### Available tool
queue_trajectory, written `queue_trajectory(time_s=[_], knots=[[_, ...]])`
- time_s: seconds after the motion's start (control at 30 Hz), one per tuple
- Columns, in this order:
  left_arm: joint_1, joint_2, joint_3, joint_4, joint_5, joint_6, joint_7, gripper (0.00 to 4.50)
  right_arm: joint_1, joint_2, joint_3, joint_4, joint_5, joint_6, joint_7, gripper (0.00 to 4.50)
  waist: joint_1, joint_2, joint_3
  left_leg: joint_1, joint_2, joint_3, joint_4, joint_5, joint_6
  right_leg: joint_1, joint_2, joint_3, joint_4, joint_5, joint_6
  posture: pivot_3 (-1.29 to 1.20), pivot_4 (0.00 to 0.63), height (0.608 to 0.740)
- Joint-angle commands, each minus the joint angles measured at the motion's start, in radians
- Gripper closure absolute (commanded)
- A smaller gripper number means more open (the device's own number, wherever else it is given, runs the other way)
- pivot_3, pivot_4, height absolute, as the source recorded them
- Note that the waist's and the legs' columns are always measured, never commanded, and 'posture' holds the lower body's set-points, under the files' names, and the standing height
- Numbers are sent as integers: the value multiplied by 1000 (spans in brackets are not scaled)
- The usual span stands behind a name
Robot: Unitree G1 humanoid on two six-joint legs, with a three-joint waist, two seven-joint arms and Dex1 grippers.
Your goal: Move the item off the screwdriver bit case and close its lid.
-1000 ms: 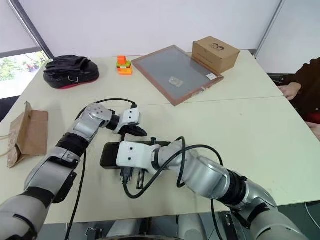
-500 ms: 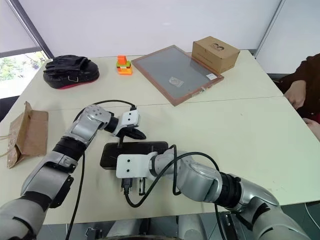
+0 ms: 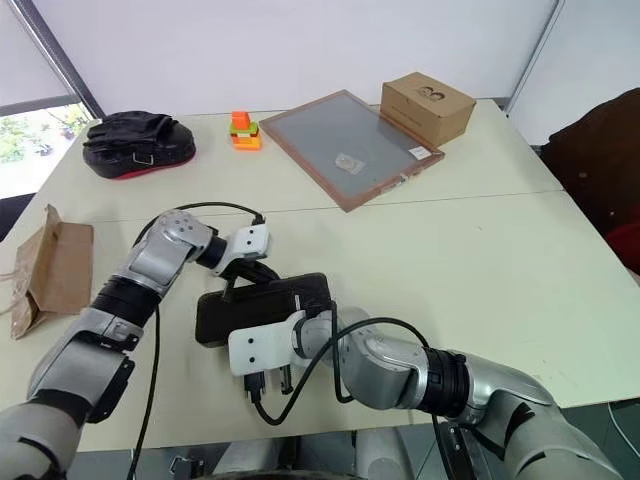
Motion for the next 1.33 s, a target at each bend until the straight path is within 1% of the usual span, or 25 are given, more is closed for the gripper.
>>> queue_trajectory(time_s=[0.03, 0.13, 0.37, 0.53, 0.6, 0.67, 0.7, 0.73, 0.8, 0.83, 0.87, 0.9, 0.93, 1.0, 1.1, 1.17, 1.2, 1.27, 1.33], knots=[[78, -4, -129, -59, -17, 28, -144, 4500, -69, -9, -58, 55, -135, 40, -55, 4450, -1, 0, 0, 0, 0, 0, 0, 0, 0, 0, 0, 0, 0, 0, 0, 0, 150, 740], [102, -4, -158, -107, -32, 53, -153, 4500, -91, -10, -54, 74, -168, 48, -63, 4450, 0, 0, 0, 0, 0, 0, 0, 0, 0, 0, 0, 0, 0, 0, 0, 0, 150, 740], [141, -53, -181, -149, -14, 62, -125, 4500, -120, 4, -61, 93, -190, 61, -79, 4450, 0, 0, 0, 1, 0, 0, 0, 0, 0, 0, 0, 0, 0, 0, 0, 0, 150, 740], [175, -70, -197, -198, -8, 75, -117, 4500, -138, -1, -61, 123, -208, 48, -90, 4450, 0, 2, -1, 2, 0, 0, 0, 0, 0, 1, 0, 0, 0, 0, 0, 0, 150, 740], [171, -85, -182, -176, 2, 60, -79, 4500, -125, 2, -84, 108, -179, 53, -81, 4450, 1, 2, -2, 2, 0, 0, 0, 0, 0, 2, 0, 0, 0, 0, 0, 0, 150, 740], [145, -105, -154, -103, 29, 12, -8, 4500, -82, 17, -137, 53, -105, 86, -52, 4450, 4, 4, -4, 3, 0, 0, 0, 0, 0, 3, 0, 0, 0, 0, 0, 0, 150, 740], [123, -118, -133, -46, 49, -35, 52, 4500, -44, 29, -182, 5, -41, 120, -24, 4450, 11, 5, -5, 4, 0, 0, 0, 0, 0, 4, -1, 0, 0, 0, 0, 0, 150, 740], [94, -134, -100, 19, 62, -66, 121, 4500, 6, 41, -246, -64, 36, 162, 14, 4450, 30, 5, -5, 5, -1, 0, 0, 0, 0, 7, -1, 0, -1, 0, 0, 0, 150, 740], [30, -167, 12, 117, 20, -68, 217, 4500, 129, 66, -461, -247, 228, 308, 132, 4450, 57, 5, -5, 5, -2, -2, 1, 0, 0, 10, -3, -2, -2, 0, 0, 0, 150, 740], [10, -178, 50, 147, -1, -64, 239, 4500, 160, 70, -530, -300, 286, 354, 166, 4450, 69, 4, -5, 4, -3, -3, 2, 0, 0, 10, -3, -3, -3, 0, 0, 0, 150, 740], [-7, -179, 96, 161, -34, -56, 255, 4500, 191, 93, -648, -356, 367, 420, 220, 4450, 74, 3, -5, 1, -5, -5, 5, 0, 0, 10, -4, -3, -4, 0, 1, 0, 150, 740], [-17, -176, 125, 167, -56, -56, 262, 4500, 208, 116, -742, -392, 430, 475, 258, 4450, 79, 1, -5, 1, -5, -4, 5, 0, 1, 10, -4, -2, -5, 0, 1, 0, 150, 740], [-25, -168, 165, 164, -87, -53, 277, 4500, 222, 144, -867, -427, 506, 543, 312, 4450, 81, -1, -4, 0, -5, -4, 5, -1, 1, 10, -4, -2, -5, 0, 1, 0, 150, 740], [-36, -153, 240, 144, -145, -21, 318, 4500, 228, 178, -1066, -457, 620, 633, 384, 4450, 78, -3, -1, -1, -4, -4, 5, -1, 2, 6, -3, -2, -4, 0, 1, 0, 150, 740], [-34, -126, 342, 85, -225, 58, 384, 4500, 207, 195, -1270, -422, 711, 690, 407, 4450, 65, -4, 1, -2, -3, -4, 3, -1, 2, 3, -2, -2, -2, 0, 1, 0, 150, 740], [24, -79, 435, -47, -292, 148, 432, 4500, 200, 161, -1363, -287, 672, 607, 335, 4450, 49, -5, 4, -2, -3, -4, 1, -1, 1, 2, -2, -2, -2, 0, 0, 0, 150, 740], [60, -56, 472, -117, -319, 192, 454, 4500, 208, 141, -1389, -222, 652, 549, 304, 4450, 42, -5, 4, -2, -3, -3, 1, -1, 1, 1, -2, -1, -2, 0, 0, 0, 150, 740], [120, -26, 513, -220, -358, 259, 487, 4500, 230, 110, -1401, -141, 638, 448, 269, 4450, 29, -4, 5, -2, -3, -1, -1, -1, 1, 1, -4, 1, -2, 0, 0, 0, 150, 740], [212, 8, 553, -337, -391, 304, 515, 4500, 258, 77, -1394, -66, 621, 343, 243, 4450, 29, -4, 5, -2, -3, 1, -2, -1, 1, -1, -4, 3, -2, 0, 0, 0, 150, 740]])
